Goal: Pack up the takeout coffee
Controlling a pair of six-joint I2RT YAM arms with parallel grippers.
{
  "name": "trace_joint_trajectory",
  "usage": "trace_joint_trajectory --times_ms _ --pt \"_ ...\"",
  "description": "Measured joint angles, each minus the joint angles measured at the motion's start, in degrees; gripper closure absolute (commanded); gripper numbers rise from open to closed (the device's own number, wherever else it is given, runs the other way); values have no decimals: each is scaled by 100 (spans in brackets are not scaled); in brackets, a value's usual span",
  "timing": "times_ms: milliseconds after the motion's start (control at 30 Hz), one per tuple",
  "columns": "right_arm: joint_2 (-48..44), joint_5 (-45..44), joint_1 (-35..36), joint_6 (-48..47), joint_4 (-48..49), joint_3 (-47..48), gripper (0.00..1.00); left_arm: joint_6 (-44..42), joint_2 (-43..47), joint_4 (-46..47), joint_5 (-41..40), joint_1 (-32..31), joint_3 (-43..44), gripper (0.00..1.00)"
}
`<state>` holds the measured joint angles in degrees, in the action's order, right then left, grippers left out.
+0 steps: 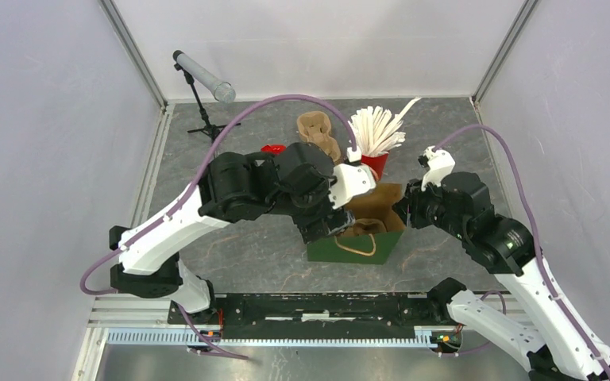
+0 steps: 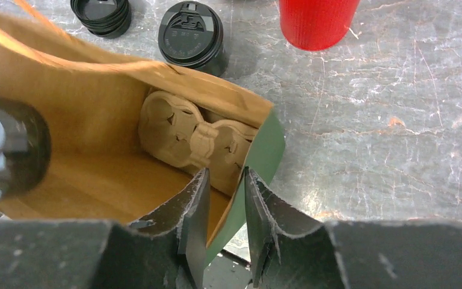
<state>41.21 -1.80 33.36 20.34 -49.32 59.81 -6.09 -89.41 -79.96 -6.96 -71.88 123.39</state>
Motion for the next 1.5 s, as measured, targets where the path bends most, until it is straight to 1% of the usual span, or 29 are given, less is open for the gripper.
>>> trace_joint_trajectory --times_ms 67,133,200,333,500,567,767,867,933,1000,1033,1067,1167,1300,1367,1500 --pt "216 -79 0 37 -151 229 64 0 11 138 -2 -125 -168 48" --pt "507 -166 0 87 -332 627 55 0 22 251 -7 -227 -374 49" --pt "826 -240 0 120 -481 1099 52 0 22 343 -26 -330 -588 49" --pt "1270 -330 0 55 -632 1823 51 2 22 463 -46 -463 -870 50" --pt "1609 -334 0 -269 -1128 2516 50 0 59 581 -90 -522 -984 51" --pt "1714 -223 0 -348 -1261 2647 50 0 127 658 -118 -525 -1071 51" --pt "2068 173 0 -485 -1600 2651 48 0 216 704 -166 -535 -1202 52" --pt "2304 181 0 -584 -1674 2627 54 0 219 743 -179 -538 -1248 52" --pt "2378 181 0 -662 -1596 2479 62 0 238 789 -197 -540 -1318 52" --pt "2402 181 0 -699 -1486 2273 78 0 280 820 -225 -540 -1414 53" --pt "2428 186 0 -719 -1432 2159 90 0 293 817 -264 -540 -1443 53" --pt "2463 197 0 -726 -1379 2081 99 0 299 817 -310 -540 -1458 53" --pt "2610 234 0 -623 -1180 2004 100 2 317 798 -501 -540 -1460 53" --pt "2623 382 9 -319 -848 2004 100 24 317 437 -872 -540 -1268 53" --pt "2575 520 61 -72 -597 1943 100 44 317 181 -1095 -540 -1088 52" --pt "2363 745 387 612 164 1440 100 168 422 -326 -1530 -540 -822 52"
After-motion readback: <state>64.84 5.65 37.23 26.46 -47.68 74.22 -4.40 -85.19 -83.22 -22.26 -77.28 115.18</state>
